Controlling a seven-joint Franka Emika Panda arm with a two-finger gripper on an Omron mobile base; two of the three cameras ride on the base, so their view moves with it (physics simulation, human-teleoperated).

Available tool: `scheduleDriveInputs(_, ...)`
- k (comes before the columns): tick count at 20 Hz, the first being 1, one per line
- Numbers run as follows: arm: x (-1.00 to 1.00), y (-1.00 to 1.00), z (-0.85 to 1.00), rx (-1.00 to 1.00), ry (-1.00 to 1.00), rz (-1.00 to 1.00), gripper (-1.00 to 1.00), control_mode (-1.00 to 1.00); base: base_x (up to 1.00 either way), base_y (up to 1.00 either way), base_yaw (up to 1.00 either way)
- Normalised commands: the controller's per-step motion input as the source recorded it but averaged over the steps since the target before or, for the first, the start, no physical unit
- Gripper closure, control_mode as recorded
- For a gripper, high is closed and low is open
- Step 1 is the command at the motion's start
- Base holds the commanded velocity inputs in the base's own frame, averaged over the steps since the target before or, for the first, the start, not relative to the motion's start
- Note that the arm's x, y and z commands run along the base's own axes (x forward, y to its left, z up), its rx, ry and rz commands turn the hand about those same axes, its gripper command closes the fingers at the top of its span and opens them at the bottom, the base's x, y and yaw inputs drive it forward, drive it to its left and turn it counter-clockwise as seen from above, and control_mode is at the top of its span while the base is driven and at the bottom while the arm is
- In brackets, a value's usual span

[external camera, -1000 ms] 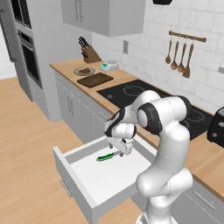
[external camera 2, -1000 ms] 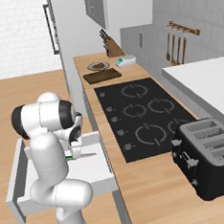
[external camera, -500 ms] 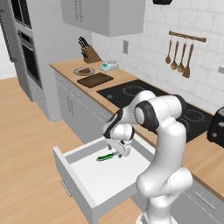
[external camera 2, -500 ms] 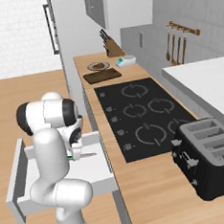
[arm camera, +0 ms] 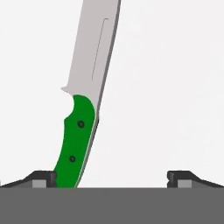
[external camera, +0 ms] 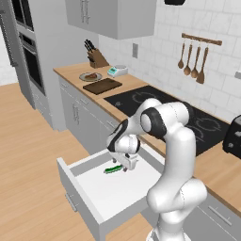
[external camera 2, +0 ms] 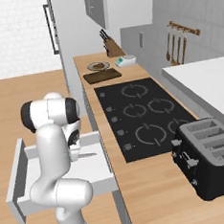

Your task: Pick up the knife from the drawer and place it on the cutting board. Then place the meat from the plate to the cutting board.

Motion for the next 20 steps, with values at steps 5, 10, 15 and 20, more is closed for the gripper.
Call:
scheduleDriveInputs(5, 0.32, 0.02, -0.15, 0.0, 0.0, 0.0, -1.0, -1.0, 0.0, 0.0, 0.0)
scheduleDriveInputs(10, 0.14, 0.0, -0.39, 0.0, 0.0, 0.0, -1.0, -1.0, 0.0, 0.0, 0.0)
scheduleDriveInputs(15, 0.1, 0.04, -0.39, 0.0, 0.0, 0.0, -1.0, -1.0, 0.0, 0.0, 0.0)
scheduleDriveInputs(20, 0.12, 0.1, -0.35, 0.0, 0.0, 0.0, -1.0, -1.0, 0.0, 0.0, 0.0)
